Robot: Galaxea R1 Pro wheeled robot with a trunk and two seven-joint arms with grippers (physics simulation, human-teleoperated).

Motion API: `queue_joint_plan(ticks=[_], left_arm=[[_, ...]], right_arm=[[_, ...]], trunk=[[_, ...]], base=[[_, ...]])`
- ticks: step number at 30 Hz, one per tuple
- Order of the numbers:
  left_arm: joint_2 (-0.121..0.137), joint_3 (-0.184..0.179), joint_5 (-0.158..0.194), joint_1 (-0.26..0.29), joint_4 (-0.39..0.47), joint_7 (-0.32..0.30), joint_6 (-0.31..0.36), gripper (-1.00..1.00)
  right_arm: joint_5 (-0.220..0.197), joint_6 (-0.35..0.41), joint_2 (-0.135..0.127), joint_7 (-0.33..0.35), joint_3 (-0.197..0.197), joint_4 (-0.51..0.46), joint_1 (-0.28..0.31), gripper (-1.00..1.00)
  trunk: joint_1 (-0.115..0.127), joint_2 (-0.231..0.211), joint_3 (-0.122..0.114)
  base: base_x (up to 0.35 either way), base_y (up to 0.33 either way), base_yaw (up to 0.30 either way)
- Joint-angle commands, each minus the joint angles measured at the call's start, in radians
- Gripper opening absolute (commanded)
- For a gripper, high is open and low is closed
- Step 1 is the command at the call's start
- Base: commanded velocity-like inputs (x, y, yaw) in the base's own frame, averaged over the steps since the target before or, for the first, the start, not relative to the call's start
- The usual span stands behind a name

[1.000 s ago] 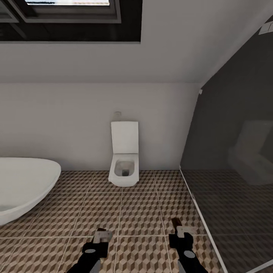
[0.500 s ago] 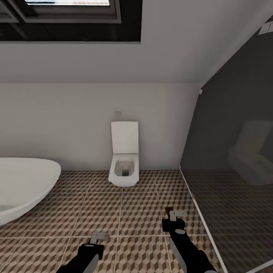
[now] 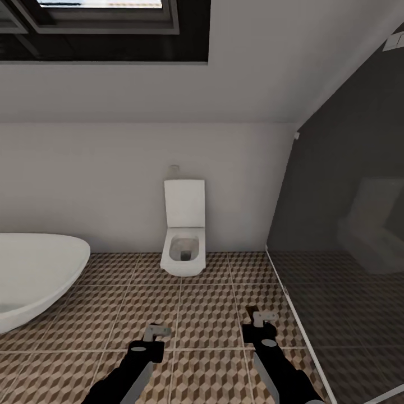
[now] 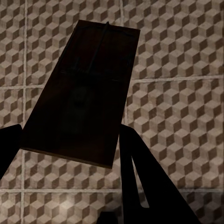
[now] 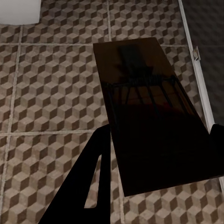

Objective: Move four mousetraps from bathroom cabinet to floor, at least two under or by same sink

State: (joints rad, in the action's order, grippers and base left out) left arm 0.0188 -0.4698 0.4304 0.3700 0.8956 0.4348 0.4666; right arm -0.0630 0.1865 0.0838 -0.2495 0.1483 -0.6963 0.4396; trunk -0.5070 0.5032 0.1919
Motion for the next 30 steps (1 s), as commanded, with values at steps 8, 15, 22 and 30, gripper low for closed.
queue_joint_plan(ticks=[8,15,22,30], left_arm=[[0.003,-0.006,0.007,0.001,0.003,0.01,0.004,-1.0],[0.003,-0.006,0.007,0.001,0.008,0.01,0.004,-1.0],[0.006,-0.004,0.005,0.001,0.01,0.011,-0.004,-1.0],[0.023,-0.003,0.004,0.001,0.014,0.009,-0.095,-1.0]], right_arm=[[-0.008,0.005,0.0,-0.011,0.005,-0.003,0.001,-1.0],[-0.009,0.005,0.001,-0.011,0.005,-0.003,0.001,-1.0],[-0.009,0.005,0.001,-0.011,0.006,-0.003,0.001,-1.0],[-0.009,0.005,0.001,-0.011,0.007,-0.003,0.001,-1.0]], trunk=[[-0.012,0.023,0.011],[-0.039,0.072,0.038],[-0.066,0.121,0.07],[-0.096,0.177,0.108]], base=[[0.0,0.0,0.0],[0.0,0.0,0.0],[0.0,0.0,0.0],[0.0,0.0,0.0]])
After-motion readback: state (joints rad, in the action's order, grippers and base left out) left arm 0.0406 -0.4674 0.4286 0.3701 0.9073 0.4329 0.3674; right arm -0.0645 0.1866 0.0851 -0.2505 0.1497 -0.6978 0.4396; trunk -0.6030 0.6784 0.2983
